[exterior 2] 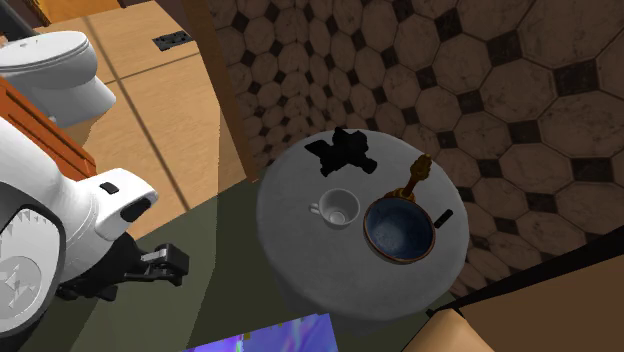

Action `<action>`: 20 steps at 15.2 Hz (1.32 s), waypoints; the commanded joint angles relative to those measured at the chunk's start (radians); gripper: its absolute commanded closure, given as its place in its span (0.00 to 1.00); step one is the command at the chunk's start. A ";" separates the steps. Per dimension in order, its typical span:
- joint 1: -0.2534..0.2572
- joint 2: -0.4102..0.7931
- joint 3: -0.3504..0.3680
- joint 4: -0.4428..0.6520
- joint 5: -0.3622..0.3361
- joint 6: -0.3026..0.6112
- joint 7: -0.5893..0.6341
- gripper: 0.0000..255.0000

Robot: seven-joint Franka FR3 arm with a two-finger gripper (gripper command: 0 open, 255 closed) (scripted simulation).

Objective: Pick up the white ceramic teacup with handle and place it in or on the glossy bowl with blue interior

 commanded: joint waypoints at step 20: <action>-0.136 0.402 -0.271 0.017 -0.165 0.409 -0.308 0.00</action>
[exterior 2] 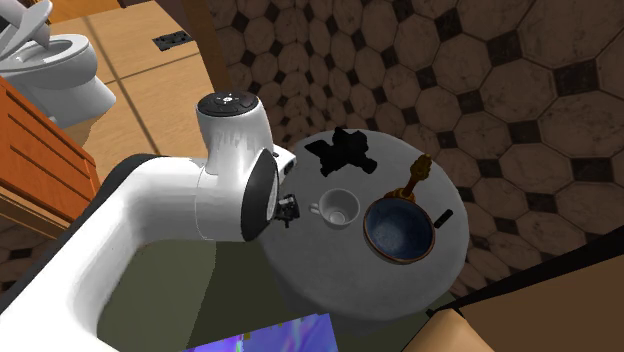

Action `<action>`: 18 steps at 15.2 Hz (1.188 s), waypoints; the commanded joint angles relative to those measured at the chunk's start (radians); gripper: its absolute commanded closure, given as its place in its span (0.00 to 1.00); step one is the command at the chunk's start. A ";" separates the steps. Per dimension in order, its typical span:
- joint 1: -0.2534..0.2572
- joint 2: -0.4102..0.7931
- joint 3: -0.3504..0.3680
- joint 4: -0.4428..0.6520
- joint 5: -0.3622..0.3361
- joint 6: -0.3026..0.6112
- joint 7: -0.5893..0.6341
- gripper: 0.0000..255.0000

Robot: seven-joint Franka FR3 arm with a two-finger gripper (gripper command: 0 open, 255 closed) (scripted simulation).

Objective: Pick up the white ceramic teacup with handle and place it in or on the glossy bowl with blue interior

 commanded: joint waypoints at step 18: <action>-0.076 0.458 -0.147 0.212 0.087 0.262 -0.246 0.00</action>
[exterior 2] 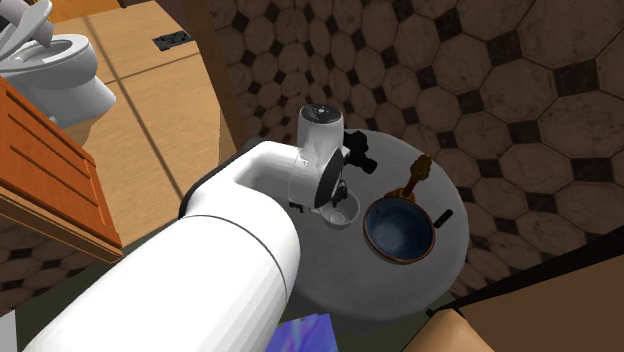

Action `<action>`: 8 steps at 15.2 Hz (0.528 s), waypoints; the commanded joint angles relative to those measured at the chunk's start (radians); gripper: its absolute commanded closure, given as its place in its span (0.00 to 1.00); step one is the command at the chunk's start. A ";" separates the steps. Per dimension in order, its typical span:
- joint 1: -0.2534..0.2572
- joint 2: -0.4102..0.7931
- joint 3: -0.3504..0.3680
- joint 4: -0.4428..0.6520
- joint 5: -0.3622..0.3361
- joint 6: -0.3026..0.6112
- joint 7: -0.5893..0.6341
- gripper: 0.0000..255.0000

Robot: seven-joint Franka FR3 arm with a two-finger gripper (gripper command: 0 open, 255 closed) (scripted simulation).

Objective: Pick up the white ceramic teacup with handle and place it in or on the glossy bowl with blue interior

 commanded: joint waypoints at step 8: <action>-0.003 0.028 0.000 -0.020 0.013 0.047 -0.011 0.00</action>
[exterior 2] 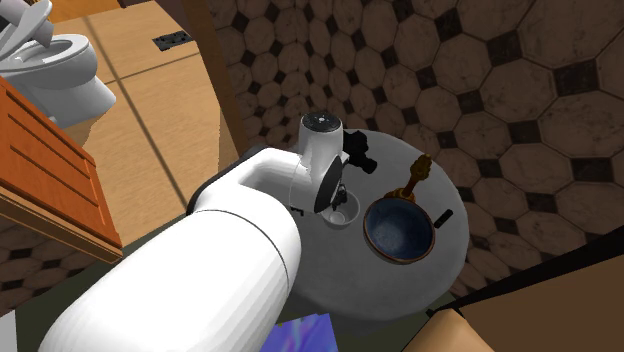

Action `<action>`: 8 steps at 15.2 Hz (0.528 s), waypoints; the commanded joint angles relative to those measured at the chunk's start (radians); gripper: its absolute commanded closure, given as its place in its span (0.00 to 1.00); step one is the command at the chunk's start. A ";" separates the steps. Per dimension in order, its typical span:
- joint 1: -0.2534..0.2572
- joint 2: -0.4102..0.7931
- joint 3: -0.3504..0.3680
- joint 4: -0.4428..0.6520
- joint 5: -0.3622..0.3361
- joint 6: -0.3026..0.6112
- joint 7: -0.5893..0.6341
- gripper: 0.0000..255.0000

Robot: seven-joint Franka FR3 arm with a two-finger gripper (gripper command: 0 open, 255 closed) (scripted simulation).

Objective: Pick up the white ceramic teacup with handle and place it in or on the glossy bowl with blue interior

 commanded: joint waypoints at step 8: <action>0.000 0.000 0.000 0.000 0.000 0.000 0.000 1.00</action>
